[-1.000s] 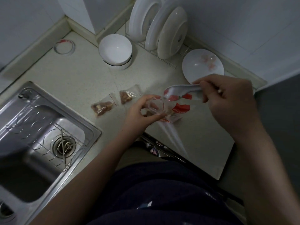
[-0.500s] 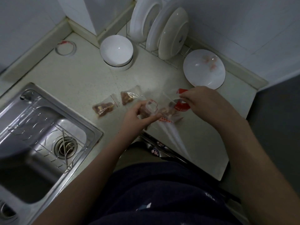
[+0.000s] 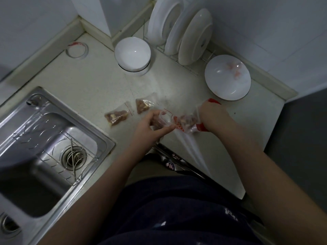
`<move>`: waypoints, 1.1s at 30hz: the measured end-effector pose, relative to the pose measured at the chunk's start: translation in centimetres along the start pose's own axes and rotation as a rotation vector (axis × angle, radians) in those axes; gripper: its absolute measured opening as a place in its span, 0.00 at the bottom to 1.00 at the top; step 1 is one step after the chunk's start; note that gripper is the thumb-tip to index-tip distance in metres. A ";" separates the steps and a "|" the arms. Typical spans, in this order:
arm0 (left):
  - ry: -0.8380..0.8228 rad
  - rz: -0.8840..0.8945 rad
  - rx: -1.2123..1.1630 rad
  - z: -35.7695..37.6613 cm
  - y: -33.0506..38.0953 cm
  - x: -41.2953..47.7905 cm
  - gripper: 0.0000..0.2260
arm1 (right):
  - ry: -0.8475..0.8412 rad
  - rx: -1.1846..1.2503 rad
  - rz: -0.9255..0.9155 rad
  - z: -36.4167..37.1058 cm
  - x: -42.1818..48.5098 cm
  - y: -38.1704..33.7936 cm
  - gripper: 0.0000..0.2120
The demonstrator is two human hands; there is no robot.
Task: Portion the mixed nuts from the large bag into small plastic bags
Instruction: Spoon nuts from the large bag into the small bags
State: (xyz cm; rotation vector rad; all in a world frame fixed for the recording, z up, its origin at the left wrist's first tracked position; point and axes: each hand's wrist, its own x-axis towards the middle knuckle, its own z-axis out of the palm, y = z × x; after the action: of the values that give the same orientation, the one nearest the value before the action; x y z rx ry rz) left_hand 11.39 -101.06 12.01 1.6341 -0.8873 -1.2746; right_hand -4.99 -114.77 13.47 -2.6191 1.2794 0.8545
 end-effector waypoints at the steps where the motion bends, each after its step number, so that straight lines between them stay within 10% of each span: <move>1: 0.001 0.001 -0.001 0.0 0.0 0.0 0.17 | -0.005 0.019 0.003 -0.1 -0.1 0.1 0.10; 6: 0.003 -0.012 0.000 -0.2 -0.2 0.1 0.16 | -0.012 0.332 0.209 -0.4 -0.5 0.8 0.01; 13: -0.033 -0.033 -0.030 -0.2 -0.6 0.0 0.19 | -0.306 1.082 0.418 1.0 -2.4 2.0 0.17; 20: -0.053 -0.049 0.051 -0.1 -1.0 0.2 0.17 | -0.148 1.525 0.449 1.8 -6.1 2.7 0.13; 33: -0.118 -0.006 0.131 0.9 -0.3 0.0 0.24 | 0.068 1.632 0.551 1.4 -9.6 5.8 0.08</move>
State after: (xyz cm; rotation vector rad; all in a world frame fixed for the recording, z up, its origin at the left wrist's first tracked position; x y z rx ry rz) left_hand 10.52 -101.12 11.63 1.6767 -1.0585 -1.3526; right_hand -14.68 -111.32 18.24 -1.0076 1.6090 -0.3105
